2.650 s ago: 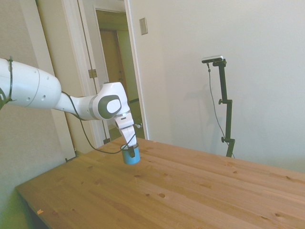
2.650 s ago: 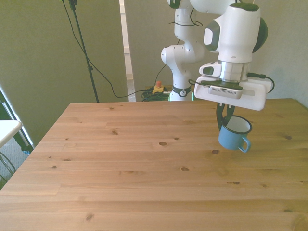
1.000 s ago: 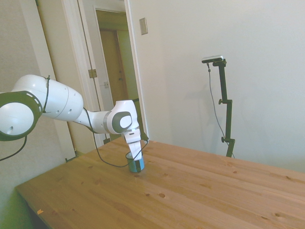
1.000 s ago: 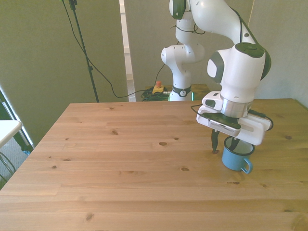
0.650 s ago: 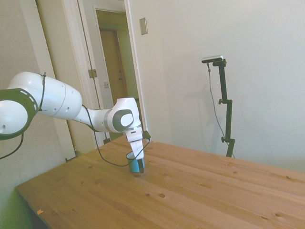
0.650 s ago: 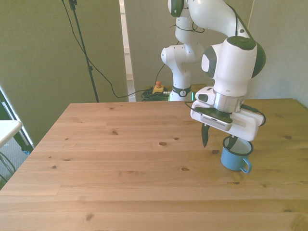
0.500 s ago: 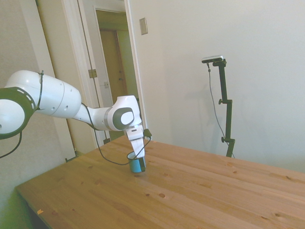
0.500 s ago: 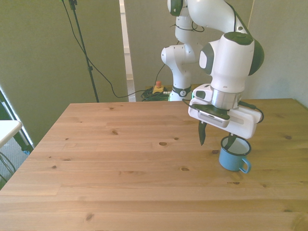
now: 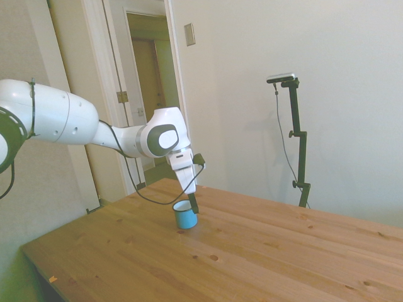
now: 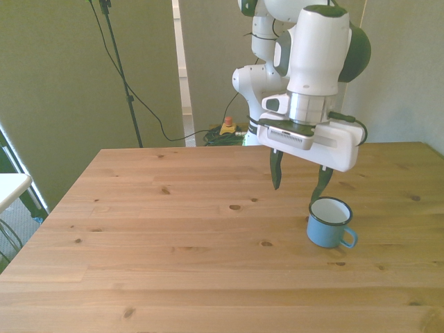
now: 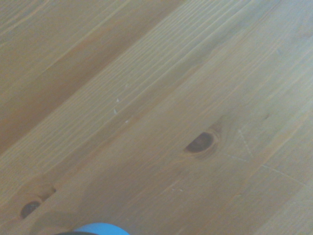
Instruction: Flip the mug upright
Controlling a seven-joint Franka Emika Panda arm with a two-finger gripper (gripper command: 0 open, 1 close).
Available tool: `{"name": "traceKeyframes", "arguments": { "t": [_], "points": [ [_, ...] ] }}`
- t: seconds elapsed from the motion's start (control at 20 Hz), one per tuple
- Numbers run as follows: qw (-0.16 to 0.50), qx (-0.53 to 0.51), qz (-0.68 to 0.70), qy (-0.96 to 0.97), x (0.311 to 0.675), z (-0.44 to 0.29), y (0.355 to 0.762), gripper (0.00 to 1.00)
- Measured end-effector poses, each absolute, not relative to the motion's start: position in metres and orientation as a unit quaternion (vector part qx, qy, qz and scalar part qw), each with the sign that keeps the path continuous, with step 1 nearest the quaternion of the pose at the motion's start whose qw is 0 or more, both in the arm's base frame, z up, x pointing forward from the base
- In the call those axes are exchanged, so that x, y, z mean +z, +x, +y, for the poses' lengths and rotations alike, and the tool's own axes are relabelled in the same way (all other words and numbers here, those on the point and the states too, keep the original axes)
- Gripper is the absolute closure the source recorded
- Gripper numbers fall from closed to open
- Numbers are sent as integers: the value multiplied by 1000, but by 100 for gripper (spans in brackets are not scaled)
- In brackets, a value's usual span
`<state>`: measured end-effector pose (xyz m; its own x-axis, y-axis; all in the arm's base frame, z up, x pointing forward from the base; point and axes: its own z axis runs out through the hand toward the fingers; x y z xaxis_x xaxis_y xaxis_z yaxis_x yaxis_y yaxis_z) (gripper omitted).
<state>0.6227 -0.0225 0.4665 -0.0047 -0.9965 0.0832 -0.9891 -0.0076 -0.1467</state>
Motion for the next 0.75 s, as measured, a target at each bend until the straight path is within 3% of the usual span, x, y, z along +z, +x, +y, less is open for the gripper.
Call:
{"name": "traceKeyframes", "arguments": {
  "t": [0.25,0.75],
  "points": [
    [12,-86,697,-712,481,-21,580,0],
    [-23,-80,662,-745,464,15,534,0]
  ]
}}
